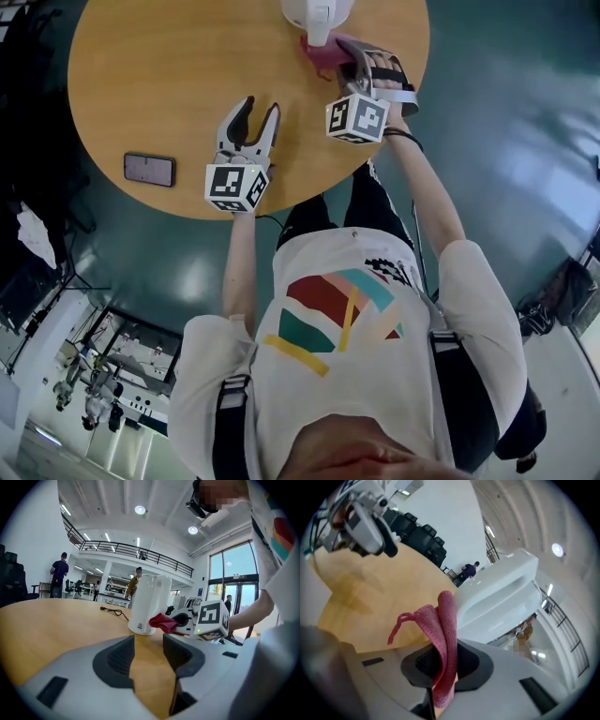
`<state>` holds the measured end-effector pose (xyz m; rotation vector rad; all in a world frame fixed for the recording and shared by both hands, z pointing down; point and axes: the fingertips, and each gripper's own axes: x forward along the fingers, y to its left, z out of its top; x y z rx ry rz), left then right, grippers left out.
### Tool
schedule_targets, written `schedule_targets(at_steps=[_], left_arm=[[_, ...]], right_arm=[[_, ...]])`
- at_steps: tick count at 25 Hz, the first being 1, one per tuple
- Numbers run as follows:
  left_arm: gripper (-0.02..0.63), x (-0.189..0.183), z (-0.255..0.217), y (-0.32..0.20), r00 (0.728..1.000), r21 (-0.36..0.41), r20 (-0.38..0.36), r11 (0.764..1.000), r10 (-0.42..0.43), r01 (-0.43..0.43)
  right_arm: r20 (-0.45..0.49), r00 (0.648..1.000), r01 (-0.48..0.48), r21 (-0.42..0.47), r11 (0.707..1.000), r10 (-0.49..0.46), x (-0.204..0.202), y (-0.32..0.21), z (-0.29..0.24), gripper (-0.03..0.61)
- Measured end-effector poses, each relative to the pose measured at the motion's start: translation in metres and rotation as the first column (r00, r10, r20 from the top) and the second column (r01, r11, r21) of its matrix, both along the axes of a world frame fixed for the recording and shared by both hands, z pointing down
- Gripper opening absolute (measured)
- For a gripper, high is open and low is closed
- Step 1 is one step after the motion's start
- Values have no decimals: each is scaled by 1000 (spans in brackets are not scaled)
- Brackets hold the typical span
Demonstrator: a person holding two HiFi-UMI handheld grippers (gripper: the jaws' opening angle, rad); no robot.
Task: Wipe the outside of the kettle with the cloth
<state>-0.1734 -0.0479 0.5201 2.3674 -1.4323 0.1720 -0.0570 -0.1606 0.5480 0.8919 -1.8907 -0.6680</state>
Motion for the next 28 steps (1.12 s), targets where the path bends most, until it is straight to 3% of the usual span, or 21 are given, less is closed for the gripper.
schedule_targets(at_steps=[2,5,7,11,13,17,19,23,28], left_arm=[[218,8,-11,0,1000,26,-13,999,22,-22],[218,24,-39,-13,998,109,-5,992,70,-69],[218,35,-63,-26,996,189,6,978,86,-86],[218,59,-97,-51,992,277,25,952,128,-129],[218,70,-106,-61,990,298,41,944,136,-142],[218,85,-118,-80,991,311,44,941,127,-135],[218,89,-120,-88,992,308,43,943,122,-129],[218,95,-122,-96,990,295,44,945,136,-143],[216,104,-122,-101,982,290,30,939,184,-185]], right_arm=[[141,989,-19,-105,994,34,7,13,-9,39],[358,927,-10,-271,963,110,20,23,-31,38],[497,850,28,-375,927,175,27,22,-49,38],[691,649,92,-487,868,319,43,1,-82,39],[716,614,121,-501,857,332,45,-7,-93,38],[716,665,233,-472,850,215,30,-8,-111,38],[717,672,270,-467,842,182,21,-12,-115,38],[714,685,301,-455,838,142,13,-20,-122,38],[658,753,335,-396,855,10,6,-18,-122,38]])
